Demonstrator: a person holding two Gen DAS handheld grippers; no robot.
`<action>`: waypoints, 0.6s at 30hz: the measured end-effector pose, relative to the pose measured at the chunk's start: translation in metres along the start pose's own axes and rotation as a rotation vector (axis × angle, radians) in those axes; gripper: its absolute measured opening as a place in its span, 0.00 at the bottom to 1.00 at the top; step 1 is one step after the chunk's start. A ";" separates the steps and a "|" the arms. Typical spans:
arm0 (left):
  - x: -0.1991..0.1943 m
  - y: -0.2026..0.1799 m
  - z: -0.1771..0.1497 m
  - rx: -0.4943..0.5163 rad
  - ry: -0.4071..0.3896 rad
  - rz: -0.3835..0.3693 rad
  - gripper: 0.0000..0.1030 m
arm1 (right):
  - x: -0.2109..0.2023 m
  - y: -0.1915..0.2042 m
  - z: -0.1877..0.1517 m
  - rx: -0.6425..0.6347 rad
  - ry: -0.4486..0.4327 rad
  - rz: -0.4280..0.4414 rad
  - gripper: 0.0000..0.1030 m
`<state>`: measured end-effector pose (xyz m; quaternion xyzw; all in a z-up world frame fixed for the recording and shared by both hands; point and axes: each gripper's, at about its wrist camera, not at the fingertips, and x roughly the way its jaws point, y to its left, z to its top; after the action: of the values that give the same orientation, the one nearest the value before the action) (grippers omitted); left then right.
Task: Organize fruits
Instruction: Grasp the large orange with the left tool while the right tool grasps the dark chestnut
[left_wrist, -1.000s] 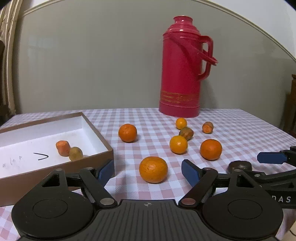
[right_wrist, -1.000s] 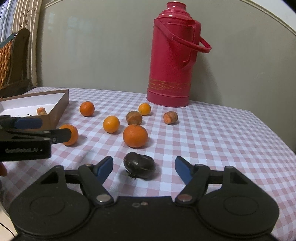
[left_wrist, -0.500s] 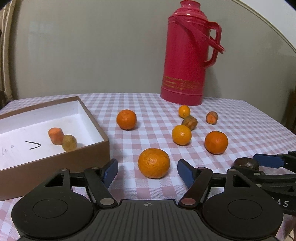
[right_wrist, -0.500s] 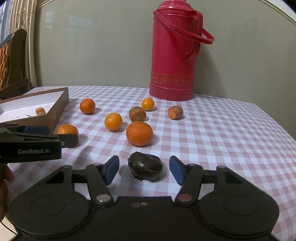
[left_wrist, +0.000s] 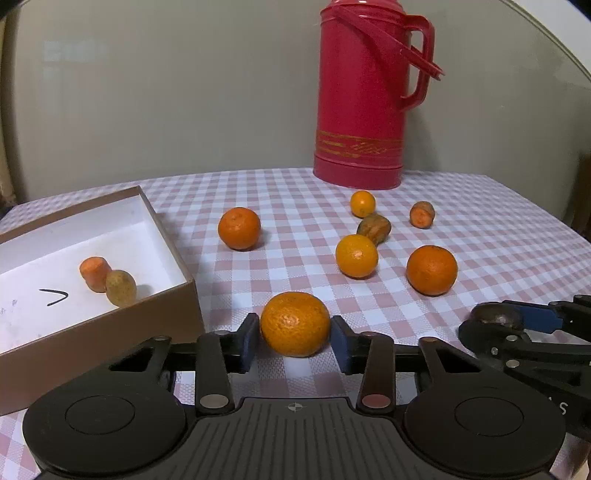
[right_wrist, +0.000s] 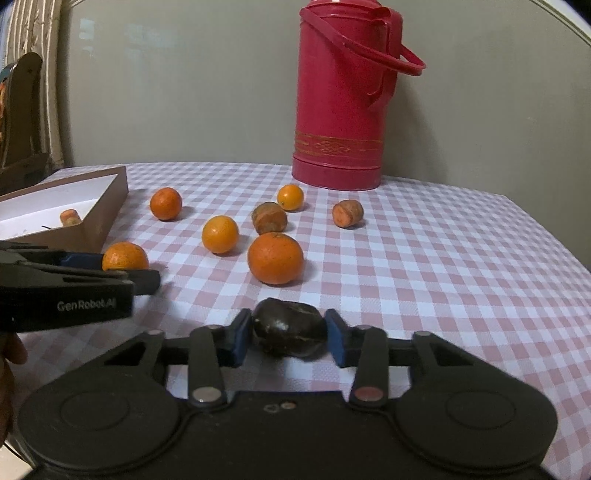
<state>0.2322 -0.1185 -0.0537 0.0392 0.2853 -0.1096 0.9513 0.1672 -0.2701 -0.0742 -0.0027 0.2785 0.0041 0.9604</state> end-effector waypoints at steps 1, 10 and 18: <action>0.000 0.000 0.000 -0.002 -0.001 -0.003 0.38 | 0.000 0.000 0.000 -0.005 -0.001 -0.003 0.32; -0.003 0.006 -0.002 -0.020 -0.010 -0.012 0.37 | -0.003 -0.001 -0.001 0.004 -0.016 -0.022 0.31; -0.024 0.008 -0.002 -0.012 -0.047 -0.003 0.37 | -0.015 -0.006 -0.001 0.019 -0.040 -0.029 0.32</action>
<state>0.2136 -0.1060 -0.0420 0.0307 0.2638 -0.1104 0.9578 0.1537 -0.2765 -0.0673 0.0023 0.2590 -0.0124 0.9658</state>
